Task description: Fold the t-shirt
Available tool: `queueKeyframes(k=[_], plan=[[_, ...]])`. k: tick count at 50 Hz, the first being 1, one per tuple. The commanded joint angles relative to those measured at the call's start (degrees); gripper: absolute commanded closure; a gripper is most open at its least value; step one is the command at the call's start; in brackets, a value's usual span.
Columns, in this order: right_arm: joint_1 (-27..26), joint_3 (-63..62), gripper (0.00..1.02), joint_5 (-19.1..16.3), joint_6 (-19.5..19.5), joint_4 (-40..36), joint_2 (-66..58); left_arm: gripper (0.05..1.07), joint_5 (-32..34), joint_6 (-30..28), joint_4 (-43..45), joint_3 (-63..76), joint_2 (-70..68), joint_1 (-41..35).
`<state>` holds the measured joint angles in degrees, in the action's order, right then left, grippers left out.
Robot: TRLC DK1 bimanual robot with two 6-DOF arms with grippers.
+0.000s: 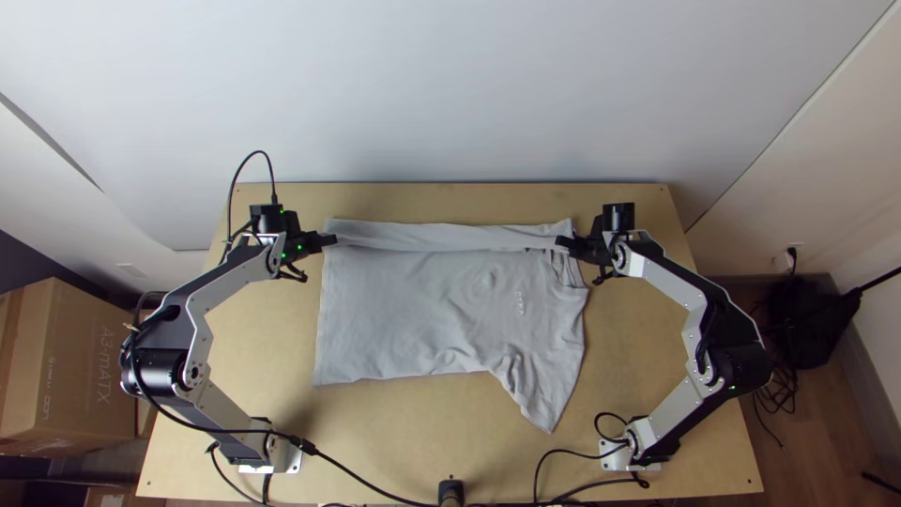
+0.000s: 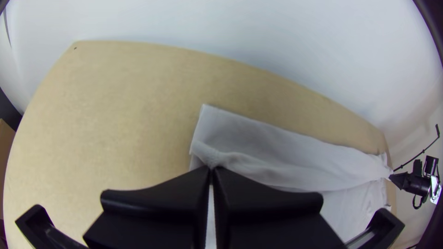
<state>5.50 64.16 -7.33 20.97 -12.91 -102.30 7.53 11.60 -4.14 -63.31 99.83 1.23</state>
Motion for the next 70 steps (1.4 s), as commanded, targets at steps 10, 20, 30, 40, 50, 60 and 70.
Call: queueKeyframes(k=[10,20,30,40,50,60,70], plan=[[-0.3,-3.4,1.00,0.7,0.3,1.2,0.3,1.05,0.3,1.9,1.9,5.9,-2.4,-0.2],[-0.4,-4.2,1.00,1.0,0.5,2.1,0.1,1.05,0.5,2.1,4.0,9.9,-4.0,-1.3],[-1.3,-4.1,0.35,1.0,0.2,1.4,1.2,0.60,0.8,2.6,5.3,12.9,-9.0,-1.7],[-4.7,-2.9,0.19,0.9,0.1,-5.3,4.0,0.32,0.8,1.7,2.9,13.1,-12.6,0.6],[-6.9,-3.3,0.06,0.7,0.5,-17.8,14.1,0.32,2.4,0.2,-1.2,12.7,-17.3,4.7],[-5.4,-4.7,0.04,0.0,0.6,-35.6,23.1,0.32,3.9,-0.3,-9.2,11.0,-26.3,6.0],[-2.3,-12.3,0.06,-1.7,6.8,-49.0,26.8,0.32,4.4,-0.7,-13.9,10.2,-32.9,5.5]])
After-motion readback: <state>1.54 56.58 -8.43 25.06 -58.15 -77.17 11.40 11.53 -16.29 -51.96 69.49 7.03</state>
